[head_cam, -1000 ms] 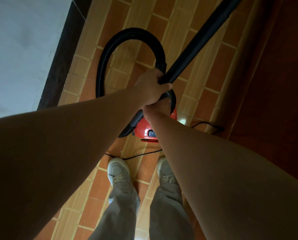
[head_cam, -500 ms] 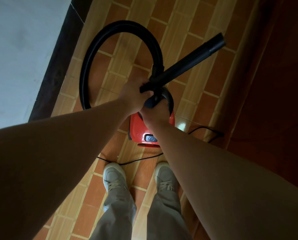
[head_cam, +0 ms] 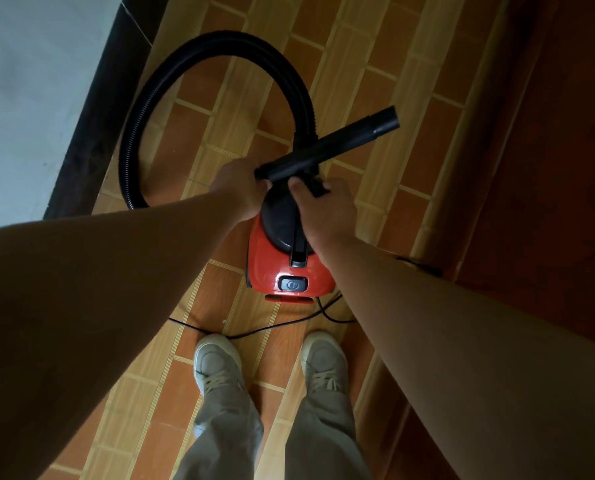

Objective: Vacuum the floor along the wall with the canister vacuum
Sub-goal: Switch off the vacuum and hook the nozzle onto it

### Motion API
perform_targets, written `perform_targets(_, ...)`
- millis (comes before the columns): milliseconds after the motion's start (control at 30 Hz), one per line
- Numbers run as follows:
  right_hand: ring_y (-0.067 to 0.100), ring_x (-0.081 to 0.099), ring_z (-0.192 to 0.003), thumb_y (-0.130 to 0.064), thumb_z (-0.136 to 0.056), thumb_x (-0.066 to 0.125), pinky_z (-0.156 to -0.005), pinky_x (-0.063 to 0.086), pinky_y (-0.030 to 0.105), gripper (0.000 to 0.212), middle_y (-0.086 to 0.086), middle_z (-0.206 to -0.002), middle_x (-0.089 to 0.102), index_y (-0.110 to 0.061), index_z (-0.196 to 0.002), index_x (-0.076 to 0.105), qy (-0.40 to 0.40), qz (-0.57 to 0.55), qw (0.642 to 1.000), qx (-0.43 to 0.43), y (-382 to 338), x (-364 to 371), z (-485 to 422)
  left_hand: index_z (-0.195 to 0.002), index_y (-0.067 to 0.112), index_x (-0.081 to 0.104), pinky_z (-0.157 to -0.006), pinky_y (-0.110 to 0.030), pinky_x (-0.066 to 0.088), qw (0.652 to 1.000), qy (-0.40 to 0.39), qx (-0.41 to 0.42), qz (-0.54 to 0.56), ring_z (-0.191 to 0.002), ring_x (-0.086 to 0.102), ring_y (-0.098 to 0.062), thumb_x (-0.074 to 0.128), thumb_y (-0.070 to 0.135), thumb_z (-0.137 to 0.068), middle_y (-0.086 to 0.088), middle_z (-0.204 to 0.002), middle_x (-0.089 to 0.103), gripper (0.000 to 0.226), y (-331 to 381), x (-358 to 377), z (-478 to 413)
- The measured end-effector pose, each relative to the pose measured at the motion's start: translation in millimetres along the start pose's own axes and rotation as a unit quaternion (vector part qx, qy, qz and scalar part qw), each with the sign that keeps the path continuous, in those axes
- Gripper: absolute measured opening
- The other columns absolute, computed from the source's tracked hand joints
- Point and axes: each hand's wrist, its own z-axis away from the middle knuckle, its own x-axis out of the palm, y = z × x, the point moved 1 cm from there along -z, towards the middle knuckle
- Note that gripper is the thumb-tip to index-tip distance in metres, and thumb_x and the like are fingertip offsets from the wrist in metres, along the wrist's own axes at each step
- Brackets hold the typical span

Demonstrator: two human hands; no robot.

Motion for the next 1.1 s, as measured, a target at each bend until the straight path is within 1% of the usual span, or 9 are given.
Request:
perform_targets(167, 0.022, 0.054, -0.124, -0.066, -0.089, 0.066, -0.107, 0.045, 0.044, 0.073, 0.001, -0.14, 0.056, -0.026, -0.148, 0.049, -0.02, -0.154, 0.98, 0.128, -26.1, -16.9, -27.0, -0.131, 0.027, 0.058, -0.066, -0.03, 0.043, 1.0, -0.016, 0.002, -0.024, -0.094, 0.061, -0.023, 0.05, 0.028, -0.102, -0.002, -0.109, 0.061, 0.031, -3.1, 3.2, -4.1)
perform_targets(333, 0.017, 0.058, -0.106, -0.061, -0.091, 0.066, -0.091, 0.046, 0.035, 0.052, -0.003, -0.118, 0.065, -0.024, -0.127, 0.066, -0.022, -0.143, 0.973, 0.18, -35.0, -21.9, -45.0, -0.13, 0.027, 0.057, -0.067, -0.033, 0.044, 0.998, -0.035, -0.012, -0.045, -0.099, 0.061, -0.028, 0.049, 0.03, -0.1, -0.006, -0.113, 0.061, 0.032, -11.4, 2.9, -9.5)
perform_targets(567, 0.024, 0.07, -0.091, -0.052, -0.095, 0.067, -0.088, 0.059, 0.044, 0.042, 0.013, -0.106, 0.073, -0.011, -0.106, 0.069, -0.025, -0.078, 0.991, 0.105, -26.0, -18.6, -47.1, -0.133, 0.025, 0.056, -0.057, -0.02, 0.036, 1.0, -0.024, 0.0, 0.007, -0.092, 0.057, -0.017, 0.056, 0.027, -0.1, -0.001, -0.114, 0.057, 0.032, -4.2, -2.6, 0.8)
perform_targets(667, 0.021, 0.062, -0.079, -0.049, -0.097, 0.063, -0.079, 0.057, 0.039, 0.034, 0.004, -0.084, 0.063, -0.018, -0.085, 0.062, 0.009, 0.0, 0.997, 0.081, -25.7, -20.4, -36.3, -0.12, 0.023, 0.06, -0.056, -0.02, 0.037, 0.998, 0.011, 0.0, 0.057, -0.081, 0.058, -0.01, 0.056, 0.024, -0.099, 0.003, -0.098, 0.058, 0.021, 8.9, -11.4, 24.3)
perform_targets(800, 0.018, 0.063, -0.083, -0.037, -0.101, 0.058, -0.071, 0.047, 0.028, 0.028, 0.005, -0.094, 0.066, -0.009, -0.098, 0.063, 0.027, 0.056, 0.998, -0.016, -29.3, -18.8, 10.1, -0.107, 0.029, 0.06, -0.058, -0.009, 0.041, 0.978, 0.098, -0.04, 0.181, -0.067, 0.053, 0.016, 0.057, 0.013, -0.097, 0.02, -0.081, 0.052, 0.019, 27.6, -35.3, 87.5)
perform_targets(867, 0.015, 0.064, -0.091, -0.034, -0.101, 0.06, -0.076, 0.049, 0.027, 0.026, 0.002, -0.099, 0.068, -0.01, -0.106, 0.067, -0.002, 0.07, 0.996, -0.048, -42.9, -17.4, 42.9, -0.126, 0.02, 0.063, -0.071, -0.001, 0.036, 0.963, 0.137, -0.067, 0.221, -0.088, 0.054, 0.023, 0.06, 0.012, -0.096, 0.022, -0.098, 0.059, 0.031, 29.3, -52.6, 132.4)
perform_targets(933, 0.014, 0.065, -0.094, -0.031, -0.1, 0.063, -0.084, 0.052, 0.03, 0.021, -0.001, -0.099, 0.069, -0.011, -0.104, 0.069, -0.039, 0.09, 0.992, -0.073, -65.9, -16.5, 81.0, -0.139, 0.023, 0.056, -0.094, -0.016, 0.038, 0.954, 0.162, -0.092, 0.235, -0.123, 0.054, -0.001, 0.064, 0.018, -0.096, 0.009, -0.131, 0.061, 0.044, 25.7, -72.1, 180.5)
perform_targets(1033, 0.011, 0.061, -0.086, -0.031, -0.097, 0.064, -0.082, 0.05, 0.033, 0.017, -0.01, -0.083, 0.062, -0.014, -0.095, 0.068, -0.115, 0.091, 0.985, -0.096, -117.4, -25.0, 156.4, -0.142, 0.024, 0.055, -0.108, -0.036, 0.043, 0.932, 0.204, -0.125, 0.273, -0.133, 0.05, -0.012, 0.066, 0.024, -0.096, 0.005, -0.144, 0.057, 0.047, 27.3, -113.3, 260.1)
perform_targets(1100, 0.012, 0.061, -0.093, -0.03, -0.097, 0.064, -0.088, 0.051, 0.036, 0.025, -0.007, -0.091, 0.065, -0.009, -0.109, 0.07, -0.161, 0.106, 0.975, -0.108, -161.2, -36.5, 215.9, -0.141, 0.023, 0.055, -0.109, -0.035, 0.044, 0.913, 0.234, -0.14, 0.305, -0.133, 0.05, -0.009, 0.065, 0.025, -0.097, 0.006, -0.143, 0.057, 0.045, 39.0, -149.9, 318.5)
